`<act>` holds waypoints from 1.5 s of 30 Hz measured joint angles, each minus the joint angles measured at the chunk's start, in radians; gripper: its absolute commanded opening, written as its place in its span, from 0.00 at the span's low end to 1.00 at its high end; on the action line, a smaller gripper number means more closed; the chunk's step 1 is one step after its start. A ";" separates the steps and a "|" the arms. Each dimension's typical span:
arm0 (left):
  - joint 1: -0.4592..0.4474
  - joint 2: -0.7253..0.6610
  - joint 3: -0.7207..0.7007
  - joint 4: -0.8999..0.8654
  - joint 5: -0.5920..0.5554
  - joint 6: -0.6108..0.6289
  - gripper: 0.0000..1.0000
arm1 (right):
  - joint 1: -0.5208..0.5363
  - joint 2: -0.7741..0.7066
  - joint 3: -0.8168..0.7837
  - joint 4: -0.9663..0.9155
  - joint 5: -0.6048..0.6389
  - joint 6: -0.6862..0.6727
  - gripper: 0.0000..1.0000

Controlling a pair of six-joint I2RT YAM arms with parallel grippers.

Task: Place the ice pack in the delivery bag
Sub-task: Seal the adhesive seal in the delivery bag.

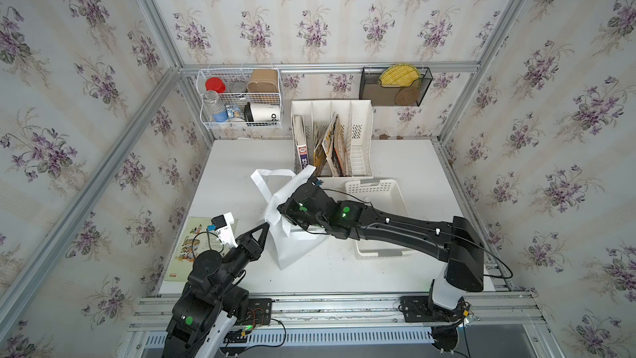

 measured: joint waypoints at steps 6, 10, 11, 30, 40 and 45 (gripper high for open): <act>0.000 0.056 -0.026 0.014 0.004 -0.004 0.21 | 0.002 -0.002 -0.010 0.018 -0.006 0.000 0.00; 0.000 0.063 -0.010 0.008 0.004 -0.002 0.33 | 0.005 -0.002 -0.015 0.027 -0.008 0.000 0.00; 0.000 0.060 -0.002 0.003 0.002 0.000 0.37 | 0.006 -0.002 -0.016 0.029 -0.010 0.000 0.00; 0.000 0.071 -0.005 -0.037 -0.084 0.021 0.61 | 0.010 -0.007 -0.017 0.031 -0.021 0.000 0.00; 0.000 0.156 -0.026 0.130 -0.016 -0.056 0.61 | 0.013 -0.007 -0.019 0.037 -0.020 0.000 0.00; 0.000 0.163 -0.031 0.138 -0.016 -0.074 0.53 | 0.015 -0.007 -0.026 0.047 -0.020 0.000 0.00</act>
